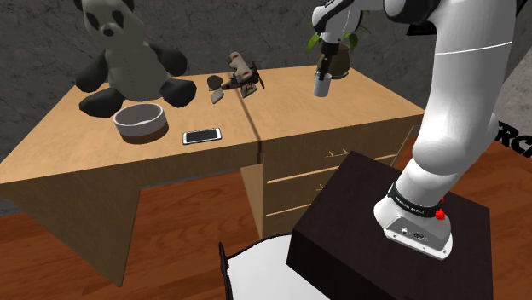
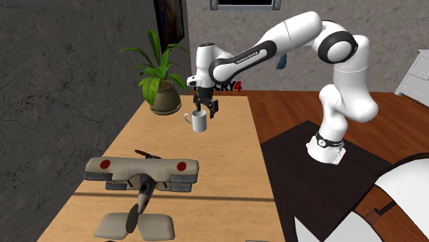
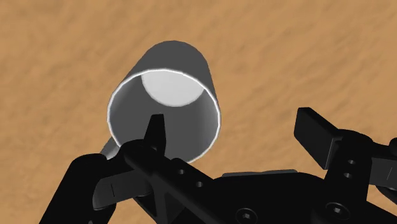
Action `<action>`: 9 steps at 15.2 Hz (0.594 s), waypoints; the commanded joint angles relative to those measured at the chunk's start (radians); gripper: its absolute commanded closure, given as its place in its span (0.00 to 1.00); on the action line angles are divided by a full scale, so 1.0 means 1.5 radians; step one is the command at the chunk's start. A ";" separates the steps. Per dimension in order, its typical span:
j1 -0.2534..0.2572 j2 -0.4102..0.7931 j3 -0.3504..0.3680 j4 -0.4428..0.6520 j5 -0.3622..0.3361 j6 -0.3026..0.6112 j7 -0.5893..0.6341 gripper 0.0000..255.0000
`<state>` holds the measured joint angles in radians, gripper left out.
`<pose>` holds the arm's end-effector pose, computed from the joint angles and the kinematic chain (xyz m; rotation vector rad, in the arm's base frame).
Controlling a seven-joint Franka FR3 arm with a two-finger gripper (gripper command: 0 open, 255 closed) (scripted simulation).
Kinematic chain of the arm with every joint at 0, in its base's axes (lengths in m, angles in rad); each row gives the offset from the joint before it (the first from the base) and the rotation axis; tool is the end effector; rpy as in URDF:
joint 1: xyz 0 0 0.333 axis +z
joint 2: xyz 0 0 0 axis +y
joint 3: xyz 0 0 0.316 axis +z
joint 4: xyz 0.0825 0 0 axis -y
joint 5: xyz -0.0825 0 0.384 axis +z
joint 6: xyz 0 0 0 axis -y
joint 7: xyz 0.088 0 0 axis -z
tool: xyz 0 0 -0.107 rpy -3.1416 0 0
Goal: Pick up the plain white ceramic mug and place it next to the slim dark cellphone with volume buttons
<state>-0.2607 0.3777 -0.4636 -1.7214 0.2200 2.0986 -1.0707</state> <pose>0.5143 -0.4033 0.3894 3.0943 0.4221 0.0764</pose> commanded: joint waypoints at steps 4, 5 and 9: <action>-0.011 0.032 0.007 0.008 0.017 0.022 -0.015 0.00; -0.011 0.036 0.009 0.005 0.020 0.029 -0.017 0.00; -0.014 0.048 0.012 -0.002 0.026 0.047 -0.021 0.00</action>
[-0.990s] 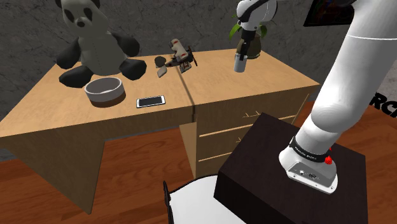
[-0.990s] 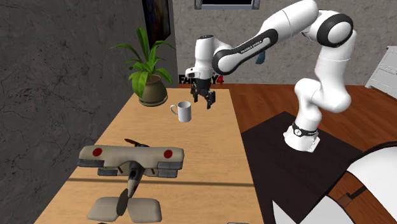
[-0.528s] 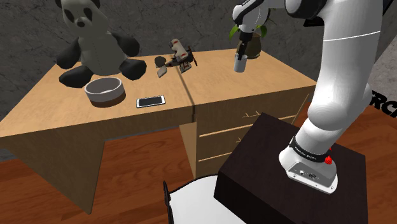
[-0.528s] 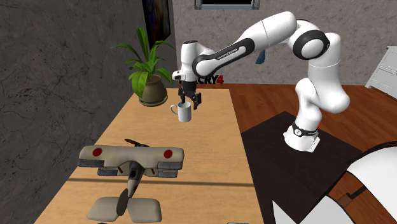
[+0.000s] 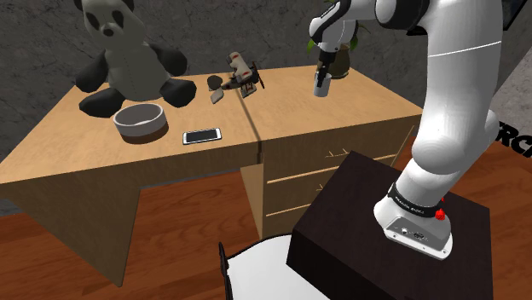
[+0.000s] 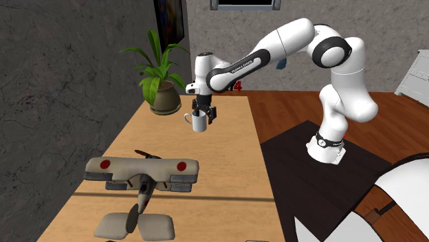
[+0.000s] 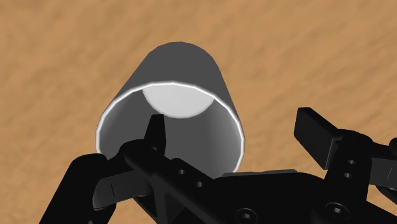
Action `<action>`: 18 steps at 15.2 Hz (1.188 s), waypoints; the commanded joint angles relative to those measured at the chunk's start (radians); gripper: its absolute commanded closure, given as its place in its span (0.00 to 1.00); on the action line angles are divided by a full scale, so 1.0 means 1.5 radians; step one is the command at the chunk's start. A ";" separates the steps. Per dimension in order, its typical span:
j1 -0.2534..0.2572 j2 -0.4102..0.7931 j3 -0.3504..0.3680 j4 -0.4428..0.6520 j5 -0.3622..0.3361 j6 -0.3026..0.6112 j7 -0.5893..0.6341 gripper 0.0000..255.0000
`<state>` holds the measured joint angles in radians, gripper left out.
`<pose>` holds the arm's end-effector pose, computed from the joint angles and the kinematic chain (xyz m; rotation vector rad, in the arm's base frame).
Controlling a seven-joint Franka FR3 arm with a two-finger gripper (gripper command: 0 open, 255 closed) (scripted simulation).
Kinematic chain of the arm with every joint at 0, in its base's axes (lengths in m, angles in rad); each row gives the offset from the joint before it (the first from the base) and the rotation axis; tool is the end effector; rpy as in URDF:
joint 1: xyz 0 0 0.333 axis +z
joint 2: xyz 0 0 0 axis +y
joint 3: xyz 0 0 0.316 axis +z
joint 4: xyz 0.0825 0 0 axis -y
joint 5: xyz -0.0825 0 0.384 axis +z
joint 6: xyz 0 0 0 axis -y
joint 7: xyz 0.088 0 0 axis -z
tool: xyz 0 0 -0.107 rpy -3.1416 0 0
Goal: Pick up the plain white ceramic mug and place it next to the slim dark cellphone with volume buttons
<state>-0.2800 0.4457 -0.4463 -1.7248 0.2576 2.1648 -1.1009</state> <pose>0.5203 -0.4097 0.3510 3.0932 0.4306 0.0801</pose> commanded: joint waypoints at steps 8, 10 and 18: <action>-0.001 0.002 0.001 0.000 0.001 0.003 -0.001 1.00; -0.001 0.002 0.001 0.000 0.001 0.003 -0.001 1.00; 0.001 -0.006 -0.002 0.007 -0.004 -0.011 0.003 1.00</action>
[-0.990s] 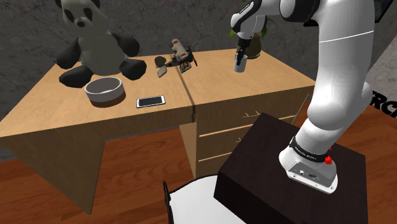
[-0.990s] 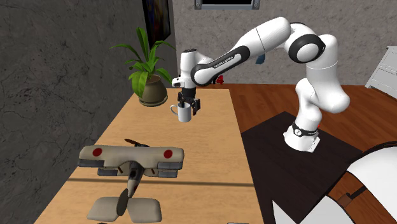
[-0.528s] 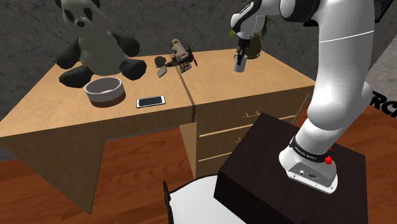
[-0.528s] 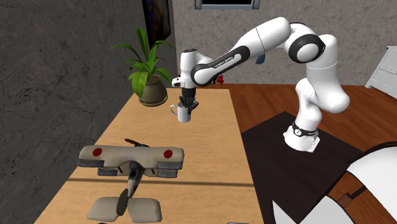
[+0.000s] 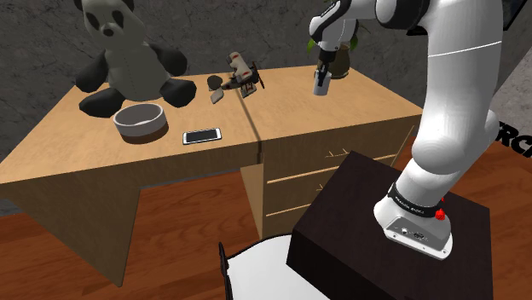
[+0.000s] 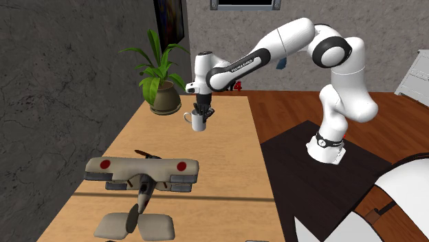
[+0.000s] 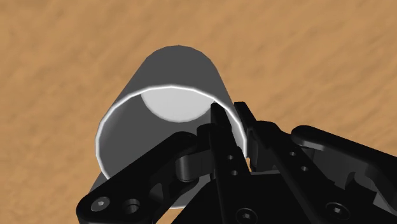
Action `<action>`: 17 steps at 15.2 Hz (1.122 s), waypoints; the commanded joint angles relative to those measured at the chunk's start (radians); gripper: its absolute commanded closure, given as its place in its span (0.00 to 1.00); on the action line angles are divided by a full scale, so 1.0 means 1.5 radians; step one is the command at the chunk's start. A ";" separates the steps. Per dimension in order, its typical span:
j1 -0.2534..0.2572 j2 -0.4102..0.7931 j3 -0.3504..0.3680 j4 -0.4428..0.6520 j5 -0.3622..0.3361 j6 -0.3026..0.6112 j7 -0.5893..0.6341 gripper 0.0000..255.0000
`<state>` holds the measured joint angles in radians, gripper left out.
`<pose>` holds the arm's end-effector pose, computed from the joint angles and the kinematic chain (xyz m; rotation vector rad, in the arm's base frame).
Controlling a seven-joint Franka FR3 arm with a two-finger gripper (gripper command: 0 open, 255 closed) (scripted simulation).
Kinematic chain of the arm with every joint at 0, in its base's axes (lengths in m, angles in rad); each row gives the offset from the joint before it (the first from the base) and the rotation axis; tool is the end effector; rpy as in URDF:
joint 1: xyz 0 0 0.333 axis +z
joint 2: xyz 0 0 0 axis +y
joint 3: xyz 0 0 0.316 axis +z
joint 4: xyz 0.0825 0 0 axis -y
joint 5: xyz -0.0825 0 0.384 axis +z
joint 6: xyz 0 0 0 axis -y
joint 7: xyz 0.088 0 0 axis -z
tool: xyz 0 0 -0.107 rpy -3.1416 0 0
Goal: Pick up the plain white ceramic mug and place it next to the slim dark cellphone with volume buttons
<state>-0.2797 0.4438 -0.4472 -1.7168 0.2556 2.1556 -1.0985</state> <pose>0.5212 -0.4099 0.3550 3.0929 0.4304 0.0805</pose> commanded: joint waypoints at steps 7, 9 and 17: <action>0.004 -0.029 -0.009 0.031 -0.018 -0.057 0.012 1.00; 0.005 -0.035 -0.011 0.041 -0.022 -0.072 0.015 1.00; 0.005 -0.053 -0.016 0.088 -0.034 -0.135 0.024 1.00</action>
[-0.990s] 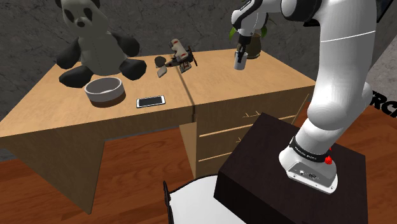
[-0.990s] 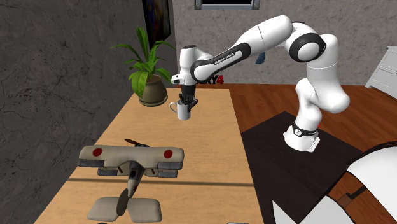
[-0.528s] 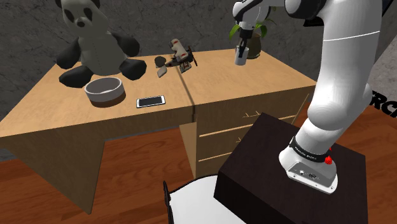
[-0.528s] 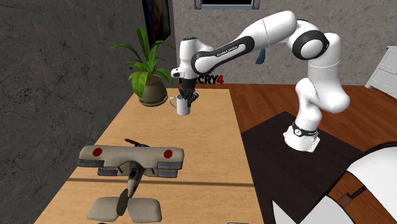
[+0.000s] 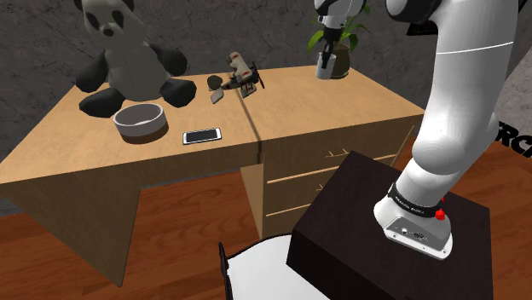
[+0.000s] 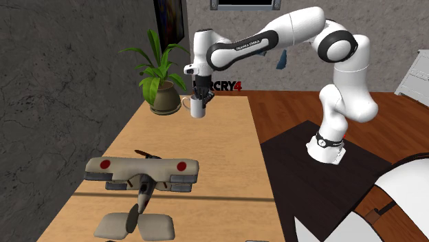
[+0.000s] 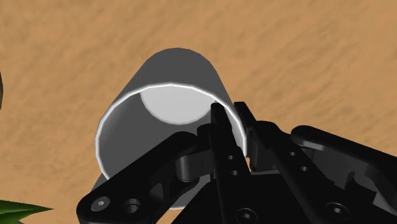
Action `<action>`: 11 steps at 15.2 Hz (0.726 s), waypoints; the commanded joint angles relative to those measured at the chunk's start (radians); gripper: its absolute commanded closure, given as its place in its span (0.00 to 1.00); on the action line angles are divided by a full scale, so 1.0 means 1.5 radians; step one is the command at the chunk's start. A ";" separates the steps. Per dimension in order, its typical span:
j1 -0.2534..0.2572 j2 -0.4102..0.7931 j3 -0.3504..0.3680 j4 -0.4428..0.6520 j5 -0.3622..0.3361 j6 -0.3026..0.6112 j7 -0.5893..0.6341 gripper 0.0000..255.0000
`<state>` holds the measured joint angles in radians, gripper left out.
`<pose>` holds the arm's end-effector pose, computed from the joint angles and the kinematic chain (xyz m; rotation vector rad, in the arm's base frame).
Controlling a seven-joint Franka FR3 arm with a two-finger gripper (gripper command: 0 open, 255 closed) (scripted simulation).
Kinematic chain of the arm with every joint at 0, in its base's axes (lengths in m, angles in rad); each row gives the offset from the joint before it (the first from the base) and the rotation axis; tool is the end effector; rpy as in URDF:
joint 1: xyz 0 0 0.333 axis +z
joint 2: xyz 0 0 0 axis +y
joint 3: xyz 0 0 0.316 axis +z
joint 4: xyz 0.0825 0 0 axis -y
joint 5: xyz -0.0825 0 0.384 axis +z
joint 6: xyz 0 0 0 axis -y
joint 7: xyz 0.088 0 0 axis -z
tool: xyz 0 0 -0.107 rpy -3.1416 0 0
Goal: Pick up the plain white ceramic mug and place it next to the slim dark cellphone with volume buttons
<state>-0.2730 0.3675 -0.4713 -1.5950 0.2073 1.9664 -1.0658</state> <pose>0.5200 -0.4111 0.4434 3.0926 0.4305 0.0813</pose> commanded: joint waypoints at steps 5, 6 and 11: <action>0.000 -0.009 -0.003 0.042 -0.007 -0.050 0.007 1.00; -0.001 -0.010 -0.003 0.050 -0.008 -0.059 0.008 1.00; -0.004 -0.012 -0.005 0.092 -0.010 -0.103 0.012 1.00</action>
<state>-0.2791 0.3534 -0.4778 -1.4641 0.1941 1.8245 -1.0490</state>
